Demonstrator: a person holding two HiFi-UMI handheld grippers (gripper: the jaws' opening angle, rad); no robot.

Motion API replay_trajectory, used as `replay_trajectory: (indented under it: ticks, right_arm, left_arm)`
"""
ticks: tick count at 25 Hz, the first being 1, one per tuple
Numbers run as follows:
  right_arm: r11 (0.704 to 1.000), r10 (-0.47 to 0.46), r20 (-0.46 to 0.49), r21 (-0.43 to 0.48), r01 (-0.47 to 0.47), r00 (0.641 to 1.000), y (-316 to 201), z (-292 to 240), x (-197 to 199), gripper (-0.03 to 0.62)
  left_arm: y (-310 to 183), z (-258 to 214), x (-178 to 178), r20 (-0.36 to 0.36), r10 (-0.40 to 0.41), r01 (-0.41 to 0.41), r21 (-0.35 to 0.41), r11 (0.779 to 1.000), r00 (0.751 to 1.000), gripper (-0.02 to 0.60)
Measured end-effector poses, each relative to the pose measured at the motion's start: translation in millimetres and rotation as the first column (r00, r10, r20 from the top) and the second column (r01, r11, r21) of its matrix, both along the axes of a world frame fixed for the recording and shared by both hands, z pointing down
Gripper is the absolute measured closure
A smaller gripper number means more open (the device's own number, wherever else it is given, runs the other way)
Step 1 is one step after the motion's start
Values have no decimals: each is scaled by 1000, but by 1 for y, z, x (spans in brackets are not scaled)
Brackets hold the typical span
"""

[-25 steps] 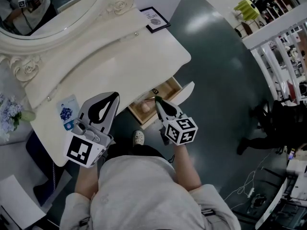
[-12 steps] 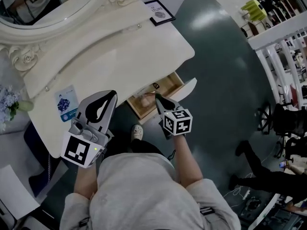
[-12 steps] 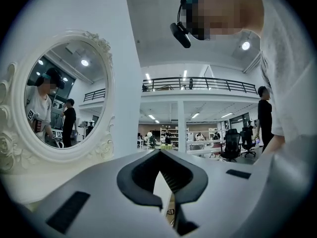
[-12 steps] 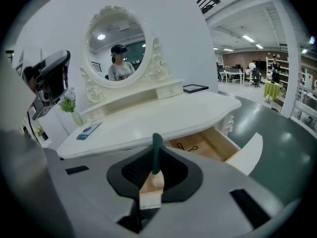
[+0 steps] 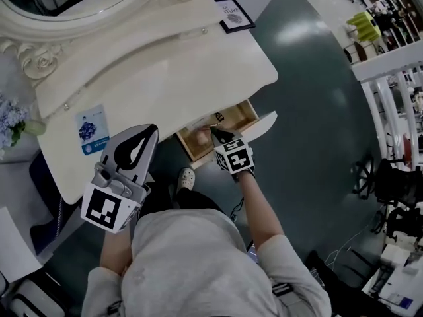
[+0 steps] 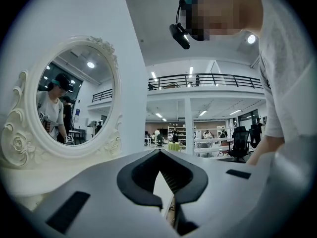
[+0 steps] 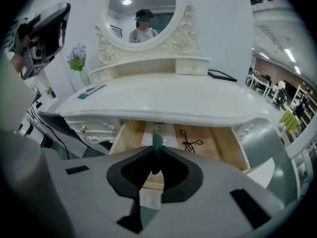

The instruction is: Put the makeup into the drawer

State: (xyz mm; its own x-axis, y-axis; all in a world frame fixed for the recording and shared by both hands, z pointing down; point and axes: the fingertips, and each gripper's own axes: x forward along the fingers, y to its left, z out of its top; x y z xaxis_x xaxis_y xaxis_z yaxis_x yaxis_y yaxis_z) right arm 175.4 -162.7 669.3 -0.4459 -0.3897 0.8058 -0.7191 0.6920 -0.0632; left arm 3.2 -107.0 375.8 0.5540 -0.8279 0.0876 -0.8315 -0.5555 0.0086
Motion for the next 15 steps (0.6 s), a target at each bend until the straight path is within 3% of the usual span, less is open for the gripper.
replay_trajectory:
  ticks: [8,15]
  right_arm:
    - [982,-186,-163,-64,178,969,-3,30,-7,548]
    - [960,-272,-228,-128,249,935,-13,39,-19,546]
  left_arm:
    - [0,2,-6,17,-67,67,-5,998,998,571]
    - [-1,7,-12,26,-113,113,-14,993,993,571]
